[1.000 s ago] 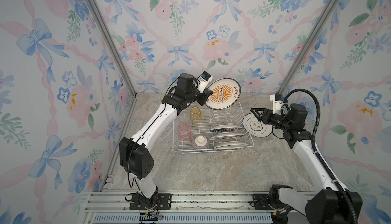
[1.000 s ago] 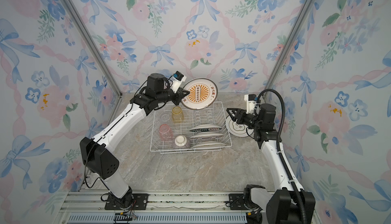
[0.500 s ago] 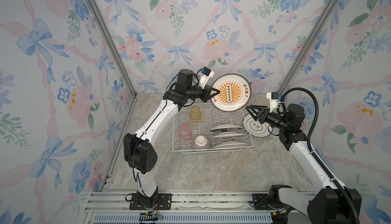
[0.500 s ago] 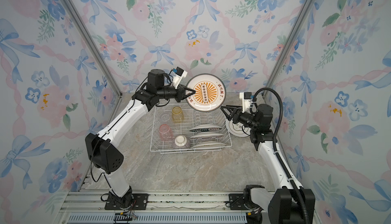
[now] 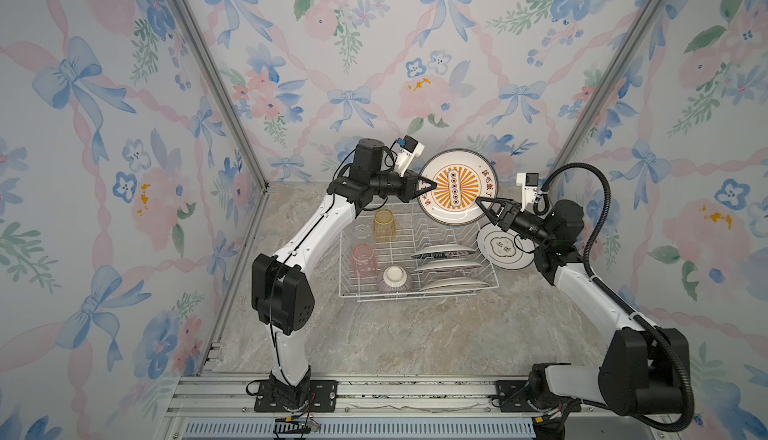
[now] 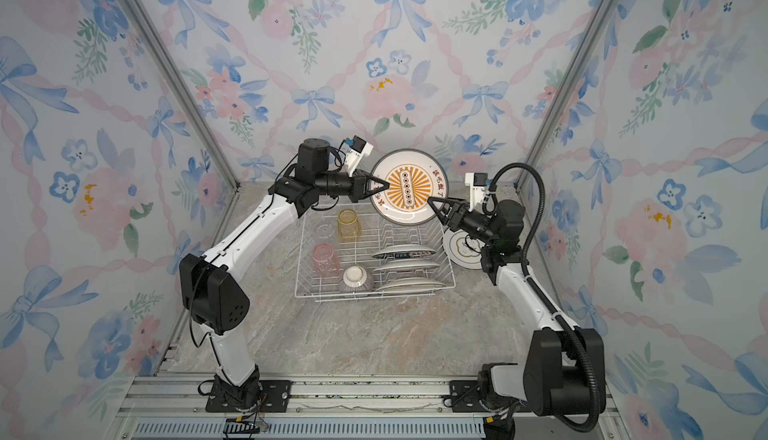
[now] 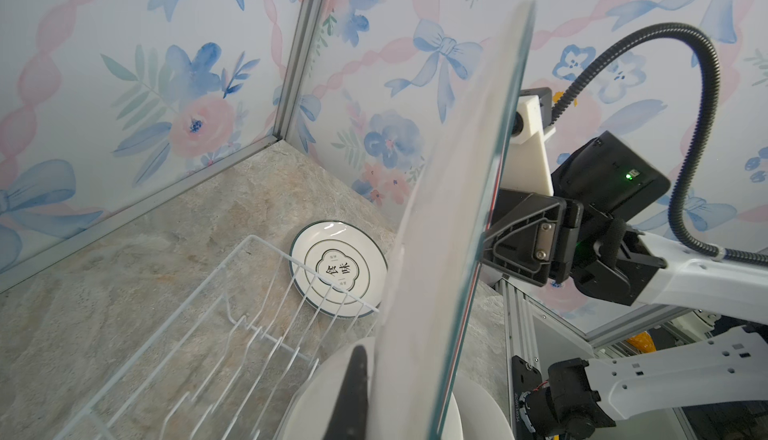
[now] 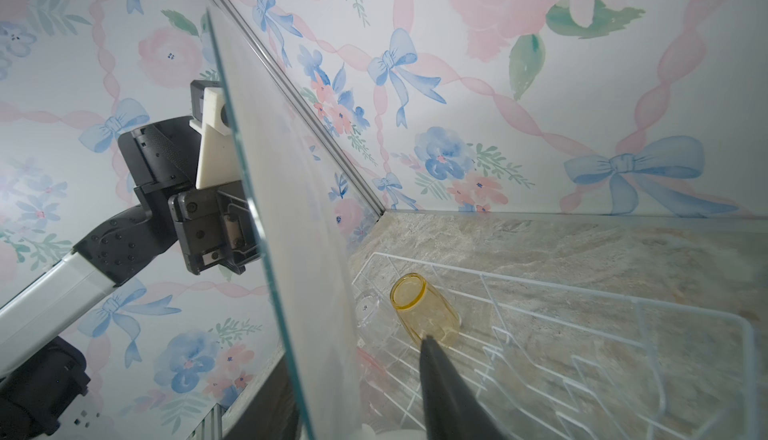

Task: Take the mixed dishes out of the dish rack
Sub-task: 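Grasp the sunburst plate's rim with the right gripper beside the left gripper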

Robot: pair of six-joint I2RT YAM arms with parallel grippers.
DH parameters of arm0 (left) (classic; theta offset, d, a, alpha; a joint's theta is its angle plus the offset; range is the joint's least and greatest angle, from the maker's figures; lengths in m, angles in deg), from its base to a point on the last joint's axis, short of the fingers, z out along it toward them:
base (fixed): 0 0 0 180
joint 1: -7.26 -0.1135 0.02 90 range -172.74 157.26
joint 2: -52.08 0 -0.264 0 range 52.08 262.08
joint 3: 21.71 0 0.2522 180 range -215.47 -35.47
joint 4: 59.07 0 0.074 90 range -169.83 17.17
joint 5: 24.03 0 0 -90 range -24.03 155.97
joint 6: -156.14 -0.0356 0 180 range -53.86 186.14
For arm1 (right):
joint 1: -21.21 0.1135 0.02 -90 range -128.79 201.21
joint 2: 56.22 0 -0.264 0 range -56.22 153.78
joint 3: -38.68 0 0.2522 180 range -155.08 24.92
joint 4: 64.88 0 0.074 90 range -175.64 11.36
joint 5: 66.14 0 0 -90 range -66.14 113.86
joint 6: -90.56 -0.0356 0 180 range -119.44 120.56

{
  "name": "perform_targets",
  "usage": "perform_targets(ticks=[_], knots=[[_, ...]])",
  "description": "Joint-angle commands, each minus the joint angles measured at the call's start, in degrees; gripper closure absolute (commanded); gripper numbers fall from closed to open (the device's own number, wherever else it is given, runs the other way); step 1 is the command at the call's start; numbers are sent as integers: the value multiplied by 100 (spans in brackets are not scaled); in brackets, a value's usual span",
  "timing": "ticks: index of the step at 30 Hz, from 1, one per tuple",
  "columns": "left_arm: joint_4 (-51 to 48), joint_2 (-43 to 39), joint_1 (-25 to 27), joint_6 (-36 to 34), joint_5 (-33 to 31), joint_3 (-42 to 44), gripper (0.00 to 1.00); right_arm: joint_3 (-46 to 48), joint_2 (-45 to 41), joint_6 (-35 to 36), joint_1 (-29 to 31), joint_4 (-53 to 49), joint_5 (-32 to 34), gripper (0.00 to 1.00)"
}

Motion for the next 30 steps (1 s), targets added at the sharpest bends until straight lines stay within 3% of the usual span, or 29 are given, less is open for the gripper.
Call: perform_targets(ticks=[1, 7, 9, 15, 17, 18, 19, 20, 21, 30], knots=[[334, 146, -11, 138, 261, -202, 100, -9, 44, -334, 124, 790, 0, 59], [334, 333, 2, 182, 315, -303, 100, -211, -6, 175, 304, 14, 153, 74], [335, 353, 11, 182, 306, -312, 100, -285, -20, 261, 332, -271, 245, 99], [334, 364, 17, 182, 289, -286, 100, -352, -75, 281, 381, -458, 268, 100], [334, 358, 17, 182, 281, -264, 88, -359, -110, 250, 388, -458, 477, 100], [334, 357, 15, 191, 281, -255, 76, -369, -128, 210, 394, -465, 483, 100], [338, 350, 15, 184, 284, -236, 57, -379, -147, 171, 391, -491, 530, 100], [335, 329, 23, 171, 257, -213, 17, -408, -173, 155, 393, -554, 556, 100], [334, 288, 24, 129, 201, -167, 2, -458, -191, 175, 392, -677, 561, 100], [335, -347, 41, -401, -926, 370, 2, -790, -572, 640, 227, -2216, 1495, 100]])
